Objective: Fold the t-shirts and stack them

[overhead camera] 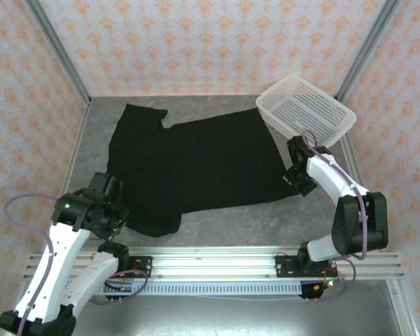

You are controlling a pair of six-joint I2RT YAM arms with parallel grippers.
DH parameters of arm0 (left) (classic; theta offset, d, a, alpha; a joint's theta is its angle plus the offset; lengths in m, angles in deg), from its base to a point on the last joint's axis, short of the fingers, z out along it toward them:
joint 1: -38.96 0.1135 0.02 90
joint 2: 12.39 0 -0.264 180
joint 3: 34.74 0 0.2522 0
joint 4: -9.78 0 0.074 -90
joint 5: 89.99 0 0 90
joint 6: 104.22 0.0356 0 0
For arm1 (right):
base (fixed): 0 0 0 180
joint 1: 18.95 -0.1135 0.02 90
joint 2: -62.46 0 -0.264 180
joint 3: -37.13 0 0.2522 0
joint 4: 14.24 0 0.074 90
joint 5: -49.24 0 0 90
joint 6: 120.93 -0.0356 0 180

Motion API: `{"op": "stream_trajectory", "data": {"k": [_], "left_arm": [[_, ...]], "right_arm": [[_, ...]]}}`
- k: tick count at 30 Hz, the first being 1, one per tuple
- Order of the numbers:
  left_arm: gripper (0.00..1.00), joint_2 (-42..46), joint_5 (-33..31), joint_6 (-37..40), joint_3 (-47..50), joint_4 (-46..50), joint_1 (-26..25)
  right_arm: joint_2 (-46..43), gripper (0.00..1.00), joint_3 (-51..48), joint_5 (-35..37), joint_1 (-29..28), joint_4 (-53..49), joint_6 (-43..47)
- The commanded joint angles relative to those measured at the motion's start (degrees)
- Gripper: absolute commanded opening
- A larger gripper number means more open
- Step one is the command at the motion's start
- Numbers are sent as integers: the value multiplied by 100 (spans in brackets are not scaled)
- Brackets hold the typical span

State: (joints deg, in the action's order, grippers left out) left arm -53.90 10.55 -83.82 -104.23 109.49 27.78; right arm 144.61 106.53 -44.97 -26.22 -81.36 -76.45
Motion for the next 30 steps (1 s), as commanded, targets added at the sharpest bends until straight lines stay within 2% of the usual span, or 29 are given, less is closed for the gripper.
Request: {"op": "stream_trajectory", "data": {"k": [1,11,15,17,20,24,27,30], "left_arm": [[0,126,66,-321,-310,326,-40],[0,233,574,-230,-886,365,-42],[0,408,944,-99,-972,-279,-37],[0,481,910,-130,-957,-492,-39],[0,494,493,-220,-823,-879,-39],[0,-2,-177,-515,-212,-1478,-40],[0,-588,-836,-825,307,-2350,-33],[0,-1500,-1501,-800,476,-2942,74]], "right_arm": [[-209,0,239,352,-45,-442,223],[-563,0,343,561,-47,-727,454],[-656,0,280,371,-46,-664,638],[-671,0,279,333,-68,-607,699],[-653,0,285,306,-116,-469,778],[-232,0,368,-94,-238,-38,906],[270,0,462,-227,-468,344,983],[775,0,677,-242,-747,658,1005]]}}
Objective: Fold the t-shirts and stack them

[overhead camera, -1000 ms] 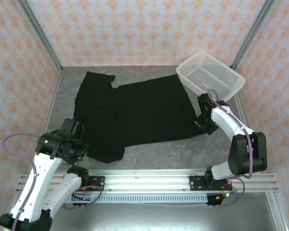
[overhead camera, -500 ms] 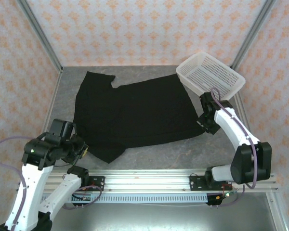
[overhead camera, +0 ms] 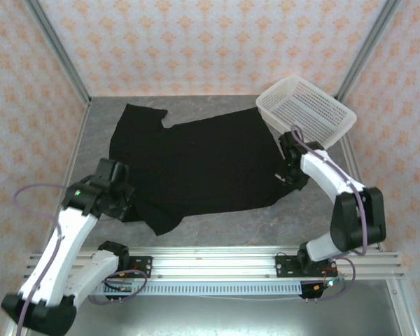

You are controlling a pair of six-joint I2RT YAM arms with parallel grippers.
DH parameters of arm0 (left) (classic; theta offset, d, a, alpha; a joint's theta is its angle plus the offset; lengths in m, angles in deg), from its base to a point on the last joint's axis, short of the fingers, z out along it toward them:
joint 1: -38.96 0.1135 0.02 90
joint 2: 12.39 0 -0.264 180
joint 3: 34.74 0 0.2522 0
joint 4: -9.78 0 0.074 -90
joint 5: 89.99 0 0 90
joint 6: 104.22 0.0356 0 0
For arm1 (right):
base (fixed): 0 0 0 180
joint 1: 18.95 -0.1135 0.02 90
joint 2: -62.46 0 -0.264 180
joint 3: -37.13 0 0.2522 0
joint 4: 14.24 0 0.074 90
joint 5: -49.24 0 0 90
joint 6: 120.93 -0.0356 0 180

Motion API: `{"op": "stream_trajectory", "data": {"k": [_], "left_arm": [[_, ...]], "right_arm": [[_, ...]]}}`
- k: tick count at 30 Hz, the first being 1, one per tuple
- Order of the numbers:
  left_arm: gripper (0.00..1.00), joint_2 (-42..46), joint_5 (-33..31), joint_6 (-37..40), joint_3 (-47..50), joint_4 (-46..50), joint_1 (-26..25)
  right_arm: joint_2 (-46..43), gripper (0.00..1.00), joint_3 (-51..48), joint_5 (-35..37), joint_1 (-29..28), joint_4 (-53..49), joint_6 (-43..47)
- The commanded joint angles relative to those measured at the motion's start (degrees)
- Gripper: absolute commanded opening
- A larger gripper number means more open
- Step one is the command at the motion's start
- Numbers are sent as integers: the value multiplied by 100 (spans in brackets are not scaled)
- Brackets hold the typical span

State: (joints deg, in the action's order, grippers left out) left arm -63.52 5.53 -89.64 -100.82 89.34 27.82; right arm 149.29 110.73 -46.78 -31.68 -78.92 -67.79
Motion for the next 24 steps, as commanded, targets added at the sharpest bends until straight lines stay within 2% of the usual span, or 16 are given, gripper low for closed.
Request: {"op": "stream_trajectory", "data": {"k": [1,6,9,14,21,24], "left_arm": [[0,-940,-1133,-166,111,-1043,151],[0,-2923,-1184,446,-241,-1713,712],[0,-4018,-1149,686,-624,-1780,910],[0,-5282,-1136,962,-1287,-1822,1116],[0,-6880,-1263,1775,-3126,-1608,1408],[0,-7466,-1034,2203,-4165,-1708,1538]], "right_arm": [[513,0,395,7,-272,408,144],[1323,0,859,227,-447,425,101],[1802,0,1129,271,-463,351,117],[2453,0,1585,335,-478,183,105],[3537,0,2888,347,-473,-186,116],[4122,0,3763,330,-461,-440,140]]}}
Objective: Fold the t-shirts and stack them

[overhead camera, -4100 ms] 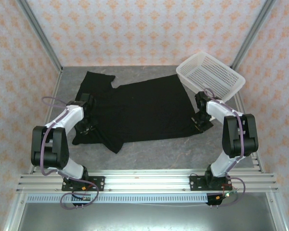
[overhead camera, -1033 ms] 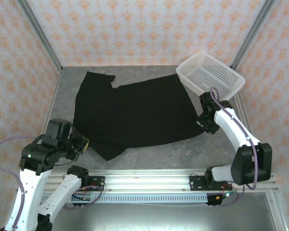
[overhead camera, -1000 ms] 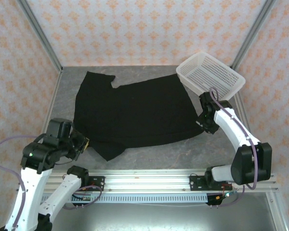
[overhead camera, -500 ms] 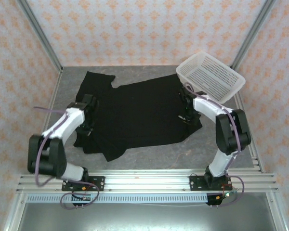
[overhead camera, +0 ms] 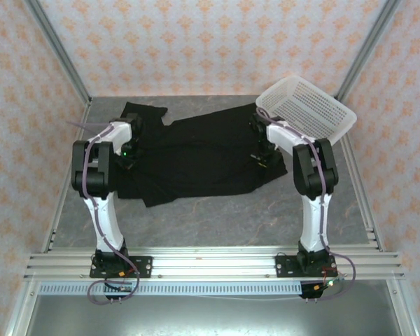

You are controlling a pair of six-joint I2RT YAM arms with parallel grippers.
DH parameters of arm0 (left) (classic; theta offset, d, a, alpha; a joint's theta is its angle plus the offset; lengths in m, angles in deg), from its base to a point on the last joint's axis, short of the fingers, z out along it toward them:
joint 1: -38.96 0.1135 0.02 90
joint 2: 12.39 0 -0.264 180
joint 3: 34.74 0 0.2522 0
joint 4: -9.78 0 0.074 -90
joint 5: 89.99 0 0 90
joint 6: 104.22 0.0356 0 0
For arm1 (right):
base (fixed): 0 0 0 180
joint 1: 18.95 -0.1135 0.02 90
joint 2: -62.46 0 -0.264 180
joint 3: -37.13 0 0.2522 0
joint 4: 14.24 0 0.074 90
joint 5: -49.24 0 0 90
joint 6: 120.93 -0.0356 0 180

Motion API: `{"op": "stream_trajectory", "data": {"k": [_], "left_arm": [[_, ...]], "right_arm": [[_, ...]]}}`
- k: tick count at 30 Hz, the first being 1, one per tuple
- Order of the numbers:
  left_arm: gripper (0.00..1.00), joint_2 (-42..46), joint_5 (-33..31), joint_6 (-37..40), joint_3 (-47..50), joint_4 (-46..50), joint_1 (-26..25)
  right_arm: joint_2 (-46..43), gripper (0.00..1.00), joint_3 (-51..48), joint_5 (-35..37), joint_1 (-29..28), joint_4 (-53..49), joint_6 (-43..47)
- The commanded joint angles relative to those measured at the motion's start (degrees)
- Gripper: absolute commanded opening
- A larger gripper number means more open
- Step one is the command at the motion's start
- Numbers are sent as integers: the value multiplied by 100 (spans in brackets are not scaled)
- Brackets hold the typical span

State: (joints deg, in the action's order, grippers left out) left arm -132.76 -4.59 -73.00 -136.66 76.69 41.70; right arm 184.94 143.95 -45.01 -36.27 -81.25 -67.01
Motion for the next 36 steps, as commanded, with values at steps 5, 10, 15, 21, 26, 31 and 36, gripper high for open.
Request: {"op": "stream_trajectory", "data": {"k": [5,10,15,21,26,31,36], "left_arm": [[0,-1266,-96,1027,-2415,210,208],[0,-680,-269,923,-2290,708,208],[0,859,-193,615,-673,759,148],[0,2623,-172,396,682,1277,-321],[0,4048,-71,-95,1829,1873,-520],[0,5499,-58,-500,2751,2528,-625],[0,6615,324,-857,3309,2979,-674]], "right_arm": [[1274,0,1896,150,24,-685,40],[766,0,1786,279,19,-823,-87],[-223,0,767,198,21,-657,-233],[-1122,0,-25,196,27,-657,-140],[-1696,0,-586,380,54,-755,20],[-2298,0,-1272,468,56,-721,17],[-3051,0,-2102,709,89,-647,21]]}}
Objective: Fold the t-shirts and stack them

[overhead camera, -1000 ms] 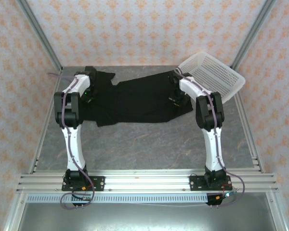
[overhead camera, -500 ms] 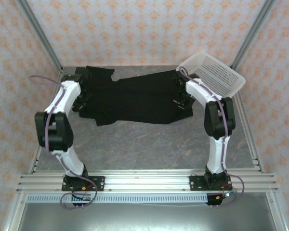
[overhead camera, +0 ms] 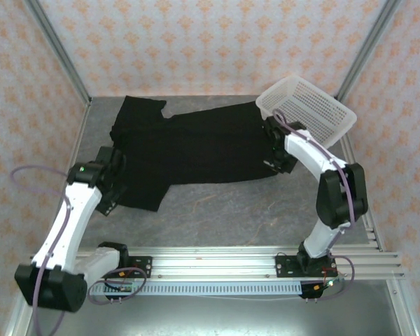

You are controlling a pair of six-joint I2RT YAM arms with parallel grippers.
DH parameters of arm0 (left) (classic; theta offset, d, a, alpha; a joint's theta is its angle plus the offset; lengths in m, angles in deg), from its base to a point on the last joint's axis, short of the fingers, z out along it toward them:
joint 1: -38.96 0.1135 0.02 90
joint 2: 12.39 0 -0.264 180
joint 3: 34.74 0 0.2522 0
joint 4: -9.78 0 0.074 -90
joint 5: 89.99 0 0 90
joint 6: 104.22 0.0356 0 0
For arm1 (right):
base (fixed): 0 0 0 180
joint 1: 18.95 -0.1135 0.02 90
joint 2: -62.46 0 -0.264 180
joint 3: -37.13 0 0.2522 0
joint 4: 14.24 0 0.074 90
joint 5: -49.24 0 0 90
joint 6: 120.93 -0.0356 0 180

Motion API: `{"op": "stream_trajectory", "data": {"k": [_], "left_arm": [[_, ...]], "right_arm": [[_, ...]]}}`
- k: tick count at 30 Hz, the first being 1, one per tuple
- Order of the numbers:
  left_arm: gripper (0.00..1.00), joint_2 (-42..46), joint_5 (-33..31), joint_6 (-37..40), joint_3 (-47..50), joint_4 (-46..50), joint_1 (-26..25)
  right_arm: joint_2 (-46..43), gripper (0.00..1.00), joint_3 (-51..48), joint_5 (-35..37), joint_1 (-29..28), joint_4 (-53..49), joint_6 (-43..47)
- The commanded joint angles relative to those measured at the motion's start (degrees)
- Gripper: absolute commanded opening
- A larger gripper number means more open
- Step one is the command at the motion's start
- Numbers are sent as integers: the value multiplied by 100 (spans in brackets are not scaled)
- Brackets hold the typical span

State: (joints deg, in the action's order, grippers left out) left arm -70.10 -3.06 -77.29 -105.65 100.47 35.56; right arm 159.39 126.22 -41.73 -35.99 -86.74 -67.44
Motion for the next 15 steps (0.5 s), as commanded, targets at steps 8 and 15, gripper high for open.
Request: {"op": "stream_trajectory", "data": {"k": [8,15], "left_arm": [[0,1321,540,-792,55,1462,-141],[0,1809,882,-931,218,1886,-152]], "right_arm": [[-1194,0,-1083,475,200,13,135],[-1492,0,-1442,527,230,-50,179]]}}
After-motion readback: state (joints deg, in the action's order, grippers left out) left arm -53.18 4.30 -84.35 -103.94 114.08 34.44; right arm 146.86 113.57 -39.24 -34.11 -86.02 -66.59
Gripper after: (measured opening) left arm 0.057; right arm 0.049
